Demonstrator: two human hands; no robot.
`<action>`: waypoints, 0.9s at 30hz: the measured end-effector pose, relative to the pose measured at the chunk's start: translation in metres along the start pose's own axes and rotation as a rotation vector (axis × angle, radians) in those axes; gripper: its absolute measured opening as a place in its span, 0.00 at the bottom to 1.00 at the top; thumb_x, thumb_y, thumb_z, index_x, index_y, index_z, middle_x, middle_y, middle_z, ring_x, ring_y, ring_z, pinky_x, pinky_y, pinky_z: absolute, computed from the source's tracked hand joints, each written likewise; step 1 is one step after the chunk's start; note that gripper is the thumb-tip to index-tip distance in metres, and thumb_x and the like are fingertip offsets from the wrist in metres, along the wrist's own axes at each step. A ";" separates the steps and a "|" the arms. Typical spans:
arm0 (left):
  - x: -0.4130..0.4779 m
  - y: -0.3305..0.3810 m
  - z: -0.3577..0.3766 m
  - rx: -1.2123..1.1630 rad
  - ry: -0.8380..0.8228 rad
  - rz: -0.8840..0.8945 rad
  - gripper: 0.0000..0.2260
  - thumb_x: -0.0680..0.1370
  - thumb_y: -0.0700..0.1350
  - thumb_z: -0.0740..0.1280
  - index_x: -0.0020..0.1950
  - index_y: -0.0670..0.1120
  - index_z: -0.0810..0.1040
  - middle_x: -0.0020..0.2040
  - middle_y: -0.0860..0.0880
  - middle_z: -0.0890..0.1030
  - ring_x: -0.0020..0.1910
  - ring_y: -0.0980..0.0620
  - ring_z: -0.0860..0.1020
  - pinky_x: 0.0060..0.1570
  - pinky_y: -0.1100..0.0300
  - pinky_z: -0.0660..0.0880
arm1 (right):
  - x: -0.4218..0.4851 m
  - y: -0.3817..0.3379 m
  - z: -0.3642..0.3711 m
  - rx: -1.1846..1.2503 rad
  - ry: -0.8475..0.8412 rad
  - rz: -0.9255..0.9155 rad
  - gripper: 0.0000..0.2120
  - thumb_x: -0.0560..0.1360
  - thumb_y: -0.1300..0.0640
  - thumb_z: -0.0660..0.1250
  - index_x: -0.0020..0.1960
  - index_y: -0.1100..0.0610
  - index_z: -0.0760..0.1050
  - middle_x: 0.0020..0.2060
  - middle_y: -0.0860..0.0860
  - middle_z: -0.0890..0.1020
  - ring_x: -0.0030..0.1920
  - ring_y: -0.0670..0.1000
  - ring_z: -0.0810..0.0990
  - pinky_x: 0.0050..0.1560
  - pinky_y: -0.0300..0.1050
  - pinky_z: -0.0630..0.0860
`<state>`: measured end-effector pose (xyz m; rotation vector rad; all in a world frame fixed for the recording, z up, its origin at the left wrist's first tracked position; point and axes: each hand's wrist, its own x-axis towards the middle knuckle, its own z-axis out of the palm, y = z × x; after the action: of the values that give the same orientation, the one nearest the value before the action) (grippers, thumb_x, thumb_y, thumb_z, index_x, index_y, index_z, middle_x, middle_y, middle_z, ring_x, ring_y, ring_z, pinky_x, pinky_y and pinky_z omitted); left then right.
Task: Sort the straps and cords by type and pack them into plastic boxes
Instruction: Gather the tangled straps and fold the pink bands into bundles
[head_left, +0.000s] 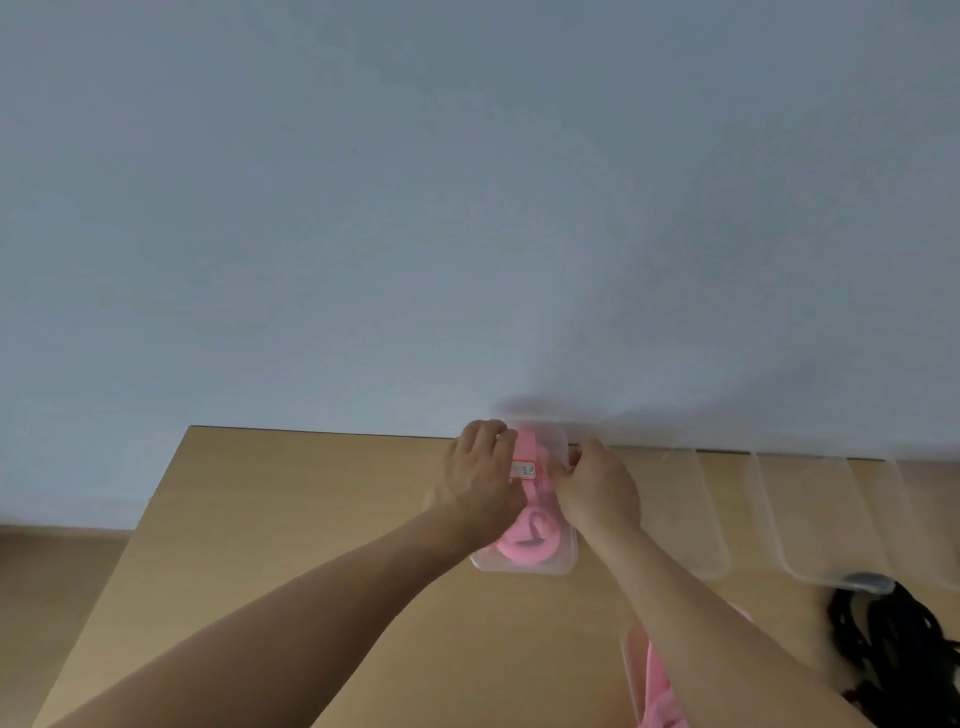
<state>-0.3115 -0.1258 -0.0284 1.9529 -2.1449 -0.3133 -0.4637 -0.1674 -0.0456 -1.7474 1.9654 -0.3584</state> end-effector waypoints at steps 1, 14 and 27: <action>-0.001 0.006 0.005 0.028 -0.007 0.041 0.26 0.80 0.51 0.61 0.75 0.40 0.66 0.74 0.43 0.68 0.75 0.43 0.63 0.74 0.54 0.57 | 0.000 0.000 0.000 -0.008 -0.003 0.003 0.19 0.77 0.41 0.63 0.53 0.57 0.76 0.49 0.53 0.81 0.49 0.57 0.80 0.41 0.46 0.72; -0.006 0.003 0.045 0.208 -0.145 0.078 0.35 0.78 0.62 0.35 0.77 0.40 0.37 0.78 0.40 0.36 0.76 0.42 0.31 0.74 0.49 0.29 | 0.023 -0.008 -0.015 -0.004 -0.026 -0.016 0.16 0.80 0.49 0.59 0.43 0.60 0.76 0.44 0.59 0.82 0.48 0.61 0.80 0.41 0.46 0.68; -0.004 0.004 0.043 0.196 -0.146 0.062 0.37 0.77 0.63 0.36 0.79 0.40 0.42 0.79 0.39 0.39 0.76 0.44 0.31 0.74 0.49 0.30 | 0.030 -0.018 -0.020 0.003 -0.088 0.073 0.13 0.78 0.55 0.63 0.51 0.62 0.82 0.50 0.60 0.84 0.53 0.61 0.81 0.44 0.44 0.72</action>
<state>-0.3282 -0.1215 -0.0685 2.0175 -2.4058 -0.2510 -0.4602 -0.2020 -0.0252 -1.6565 1.9587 -0.2554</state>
